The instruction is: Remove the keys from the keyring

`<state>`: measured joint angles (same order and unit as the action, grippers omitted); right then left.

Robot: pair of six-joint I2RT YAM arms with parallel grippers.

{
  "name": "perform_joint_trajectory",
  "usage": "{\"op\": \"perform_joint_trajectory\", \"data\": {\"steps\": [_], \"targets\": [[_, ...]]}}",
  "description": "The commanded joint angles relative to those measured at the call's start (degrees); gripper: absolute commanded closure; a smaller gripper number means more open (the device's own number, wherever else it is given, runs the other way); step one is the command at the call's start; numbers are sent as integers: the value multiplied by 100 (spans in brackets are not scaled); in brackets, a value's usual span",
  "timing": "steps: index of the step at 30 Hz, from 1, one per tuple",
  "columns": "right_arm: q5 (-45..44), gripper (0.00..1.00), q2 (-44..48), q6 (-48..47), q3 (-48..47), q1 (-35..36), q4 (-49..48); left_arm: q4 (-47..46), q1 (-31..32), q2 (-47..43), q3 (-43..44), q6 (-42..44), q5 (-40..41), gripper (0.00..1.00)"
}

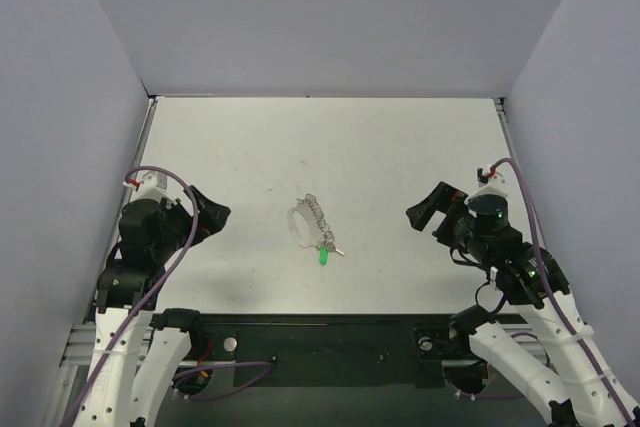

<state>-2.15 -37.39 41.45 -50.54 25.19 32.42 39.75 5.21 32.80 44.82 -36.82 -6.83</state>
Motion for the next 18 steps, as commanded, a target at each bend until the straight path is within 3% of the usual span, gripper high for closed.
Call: {"op": "perform_joint_trajectory", "data": {"steps": [1,5,9,12,18], "targets": [[171,4,-137,171,176,39,106,-71,32,-63,89,342,-423,3],[671,10,-181,-13,291,196,-25,-757,24,-107,-262,17,-433,3],[875,10,-383,-286,361,425,-272,-1294,50,576,-395,385,-1276,3],[743,10,-716,-366,361,670,-429,-1311,374,1000,-342,553,-848,3],[321,10,-1148,-278,475,847,-737,-1908,2718,2150,-193,825,1139,7]]}}
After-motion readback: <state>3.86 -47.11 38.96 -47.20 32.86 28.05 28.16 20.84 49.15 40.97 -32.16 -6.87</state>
